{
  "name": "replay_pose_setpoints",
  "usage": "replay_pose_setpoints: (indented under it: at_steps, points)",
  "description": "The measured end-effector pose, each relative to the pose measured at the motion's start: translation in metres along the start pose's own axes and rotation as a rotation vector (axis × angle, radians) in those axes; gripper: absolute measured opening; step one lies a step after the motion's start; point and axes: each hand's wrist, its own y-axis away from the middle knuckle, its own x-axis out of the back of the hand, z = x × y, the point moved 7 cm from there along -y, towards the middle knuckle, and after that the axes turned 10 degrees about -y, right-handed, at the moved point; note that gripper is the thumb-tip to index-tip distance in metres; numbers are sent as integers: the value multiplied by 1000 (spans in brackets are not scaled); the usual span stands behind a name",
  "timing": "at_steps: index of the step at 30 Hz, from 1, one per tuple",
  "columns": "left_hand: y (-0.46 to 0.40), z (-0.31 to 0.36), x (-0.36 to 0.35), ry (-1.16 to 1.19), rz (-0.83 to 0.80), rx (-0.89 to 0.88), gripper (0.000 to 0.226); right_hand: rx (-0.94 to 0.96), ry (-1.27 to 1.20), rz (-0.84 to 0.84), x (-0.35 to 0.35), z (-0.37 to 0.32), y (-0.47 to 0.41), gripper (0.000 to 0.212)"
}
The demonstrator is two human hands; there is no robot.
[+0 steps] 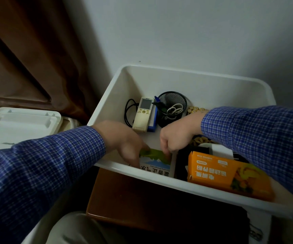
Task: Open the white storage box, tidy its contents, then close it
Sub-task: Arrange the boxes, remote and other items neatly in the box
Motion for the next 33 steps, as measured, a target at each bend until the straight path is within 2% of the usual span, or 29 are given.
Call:
replay_pose_setpoints:
  at_steps: [3, 6, 8, 10, 12, 14, 16, 19, 24, 29, 31, 33]
  points:
    - [0, -2, -3, -79, -24, 35, 76, -46, 123, -39, -9, 2, -4, 38]
    - [4, -3, -4, -89, -29, 82, 58, -47, 153, -20, -9, -4, -2, 51]
    - [9, -2, 3, -69, 43, 104, 43, -18, 119, 9, -2, -8, 10, 54]
    - [21, 3, 23, -44, 176, 109, 40, 29, 49, 95, 12, -5, 29, 44]
    - [37, 17, 45, 84, 327, 44, 43, 77, -92, 230, 30, 7, 60, 29]
    - [49, 40, 63, 385, 417, -97, 41, 92, -238, 313, 40, 27, 96, 19]
    - [52, 69, 67, 634, 345, -226, 44, 65, -280, 295, 32, 48, 126, 15]
    - [44, 98, 64, 630, 219, -270, 56, 29, -286, 180, -2, 68, 148, 18]
    - [34, 96, 64, 719, 237, -244, 56, 42, -339, 187, -30, 76, 151, 31]
    - [42, 73, 68, 1020, 221, -375, 36, 85, -400, 178, -26, 70, 154, 34]
    - [56, 54, 76, 1066, 284, -438, 34, 141, -457, 269, -10, 60, 156, 39]
    - [72, 28, 84, 1006, 361, -452, 32, 207, -556, 333, 10, 44, 155, 50]
